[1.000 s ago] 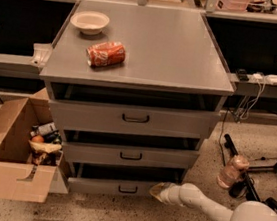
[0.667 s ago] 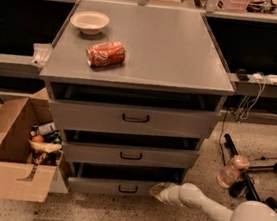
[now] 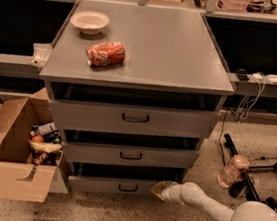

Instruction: Close bottom drawer

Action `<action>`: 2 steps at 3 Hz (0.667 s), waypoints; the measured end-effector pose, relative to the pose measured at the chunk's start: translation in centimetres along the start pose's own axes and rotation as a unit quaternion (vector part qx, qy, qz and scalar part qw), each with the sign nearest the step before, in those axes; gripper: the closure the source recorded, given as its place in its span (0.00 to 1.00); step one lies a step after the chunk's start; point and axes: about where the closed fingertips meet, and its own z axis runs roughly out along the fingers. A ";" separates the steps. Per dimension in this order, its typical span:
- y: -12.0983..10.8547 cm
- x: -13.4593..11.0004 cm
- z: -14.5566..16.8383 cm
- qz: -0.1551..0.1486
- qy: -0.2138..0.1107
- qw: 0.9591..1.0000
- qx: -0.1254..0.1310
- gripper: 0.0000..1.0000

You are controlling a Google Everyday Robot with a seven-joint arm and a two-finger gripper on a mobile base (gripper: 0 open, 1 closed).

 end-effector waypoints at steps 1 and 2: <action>-0.4 -0.4 0.6 0.000 -0.005 1.000 -0.001 1.00; -0.4 -0.4 0.7 0.000 -0.005 1.000 0.000 1.00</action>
Offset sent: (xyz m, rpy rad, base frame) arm 0.1858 -0.0967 0.0555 -0.0420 -0.2143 -0.1710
